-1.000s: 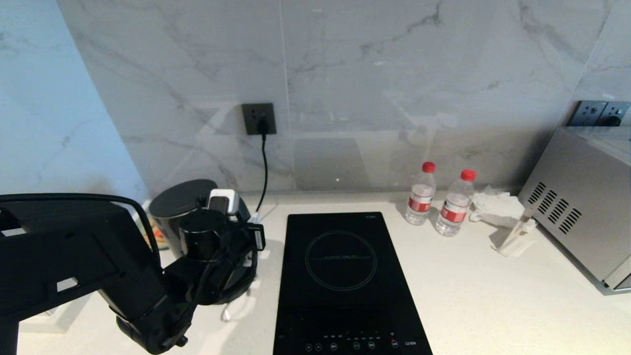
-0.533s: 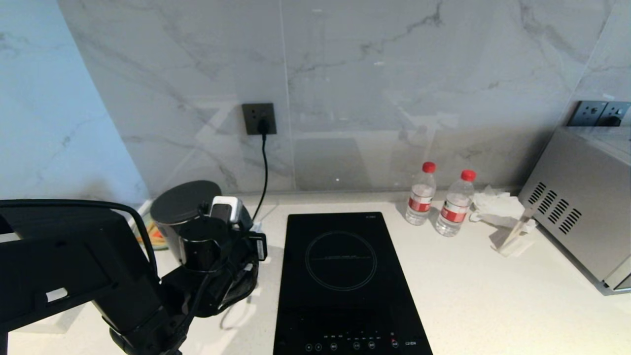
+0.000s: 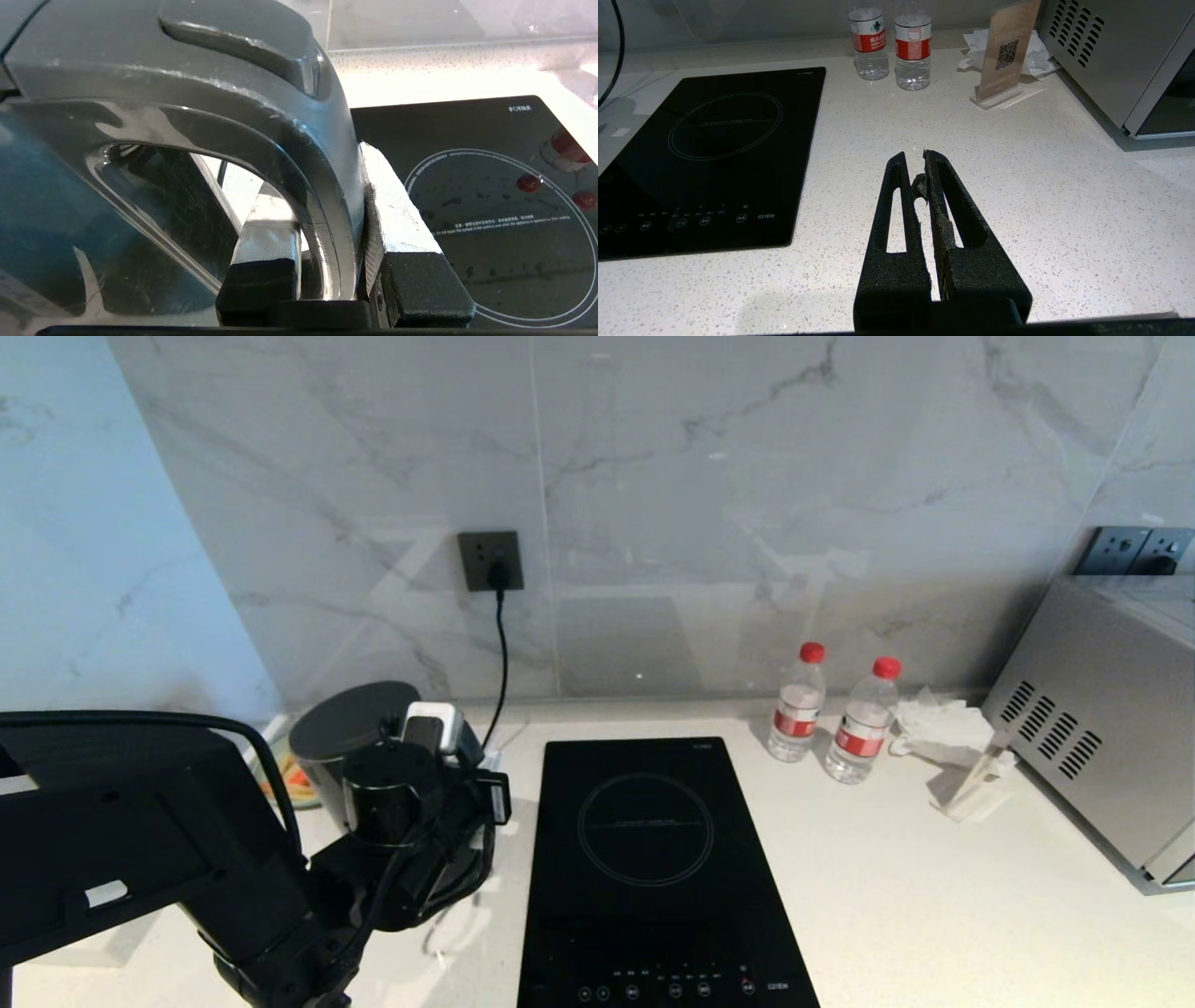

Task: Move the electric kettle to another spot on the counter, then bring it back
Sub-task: Place it on the power base

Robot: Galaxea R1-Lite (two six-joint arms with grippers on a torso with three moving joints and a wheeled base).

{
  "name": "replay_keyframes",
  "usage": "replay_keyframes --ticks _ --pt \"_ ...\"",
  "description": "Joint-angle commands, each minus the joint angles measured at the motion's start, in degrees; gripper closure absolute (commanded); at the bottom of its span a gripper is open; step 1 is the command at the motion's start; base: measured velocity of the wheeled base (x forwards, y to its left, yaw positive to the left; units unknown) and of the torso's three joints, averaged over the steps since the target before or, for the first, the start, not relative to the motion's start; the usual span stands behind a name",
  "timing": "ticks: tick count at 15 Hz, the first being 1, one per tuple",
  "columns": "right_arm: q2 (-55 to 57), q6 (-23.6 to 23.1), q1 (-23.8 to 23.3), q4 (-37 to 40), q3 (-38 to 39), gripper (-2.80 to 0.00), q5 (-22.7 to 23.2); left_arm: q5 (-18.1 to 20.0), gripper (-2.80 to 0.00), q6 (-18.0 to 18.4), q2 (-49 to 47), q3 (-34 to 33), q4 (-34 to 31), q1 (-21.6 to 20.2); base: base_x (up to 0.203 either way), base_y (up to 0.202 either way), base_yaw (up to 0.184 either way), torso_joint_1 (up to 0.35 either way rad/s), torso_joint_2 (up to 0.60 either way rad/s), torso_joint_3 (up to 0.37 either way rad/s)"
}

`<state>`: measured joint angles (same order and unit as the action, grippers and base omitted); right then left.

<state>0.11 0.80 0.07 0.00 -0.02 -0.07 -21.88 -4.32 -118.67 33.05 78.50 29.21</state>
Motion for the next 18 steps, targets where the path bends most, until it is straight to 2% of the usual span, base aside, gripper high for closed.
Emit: replay_keyframes --ticks 1,18 --pt "-0.02 -0.01 0.01 0.00 0.02 0.00 -0.01 -0.18 0.00 0.01 0.37 0.09 0.61 0.06 0.000 0.000 0.000 0.000 0.00 0.000" --pt "-0.02 -0.01 0.01 0.00 -0.01 0.00 -0.01 -1.76 0.00 -0.08 -3.50 1.50 0.61 1.64 0.000 0.000 0.000 0.000 0.00 0.000"
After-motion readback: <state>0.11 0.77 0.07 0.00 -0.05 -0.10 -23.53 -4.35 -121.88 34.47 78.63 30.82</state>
